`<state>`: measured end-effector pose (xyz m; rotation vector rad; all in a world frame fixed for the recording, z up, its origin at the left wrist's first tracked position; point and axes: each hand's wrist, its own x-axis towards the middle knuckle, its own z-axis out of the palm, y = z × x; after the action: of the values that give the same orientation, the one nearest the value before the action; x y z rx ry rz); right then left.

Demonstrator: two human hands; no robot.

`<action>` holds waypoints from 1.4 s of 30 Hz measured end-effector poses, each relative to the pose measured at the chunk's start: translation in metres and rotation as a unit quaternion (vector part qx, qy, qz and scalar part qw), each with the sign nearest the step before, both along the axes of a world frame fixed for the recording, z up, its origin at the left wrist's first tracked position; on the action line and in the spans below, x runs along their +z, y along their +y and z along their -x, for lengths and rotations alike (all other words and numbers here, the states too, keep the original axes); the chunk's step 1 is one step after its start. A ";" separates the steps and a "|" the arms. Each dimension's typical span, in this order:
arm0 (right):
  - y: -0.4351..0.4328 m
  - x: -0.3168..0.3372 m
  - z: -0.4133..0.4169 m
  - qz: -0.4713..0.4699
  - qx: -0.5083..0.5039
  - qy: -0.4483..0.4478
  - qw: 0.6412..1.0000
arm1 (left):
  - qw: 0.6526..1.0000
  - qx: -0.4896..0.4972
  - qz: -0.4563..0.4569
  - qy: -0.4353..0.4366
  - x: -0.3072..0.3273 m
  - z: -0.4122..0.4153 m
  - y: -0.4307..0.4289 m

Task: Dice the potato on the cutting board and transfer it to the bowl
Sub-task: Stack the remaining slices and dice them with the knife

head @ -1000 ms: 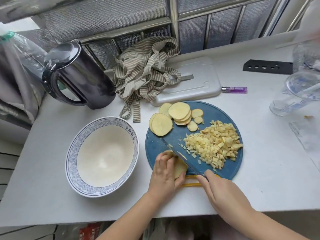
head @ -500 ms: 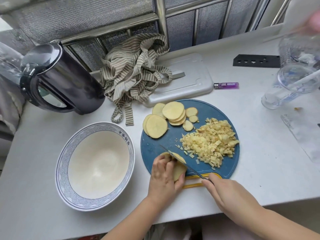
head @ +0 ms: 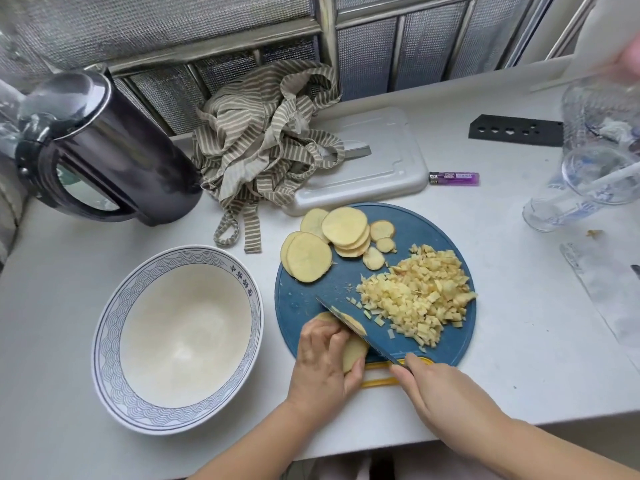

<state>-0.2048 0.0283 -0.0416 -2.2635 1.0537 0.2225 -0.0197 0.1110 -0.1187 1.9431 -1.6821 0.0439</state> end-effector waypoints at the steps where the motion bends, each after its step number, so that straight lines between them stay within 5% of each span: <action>1: -0.001 -0.004 -0.001 -0.004 -0.003 -0.003 1.000 | 1.000 -0.003 0.000 0.000 0.000 0.000 0.000; 42: 0.008 0.009 0.006 -0.039 0.001 0.006 0.999 | 1.000 0.007 0.024 0.005 -0.001 0.002 0.001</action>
<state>-0.2109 0.0367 -0.0325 -2.1949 1.0319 0.2732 -0.0220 0.1125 -0.1197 1.9161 -1.6475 0.0799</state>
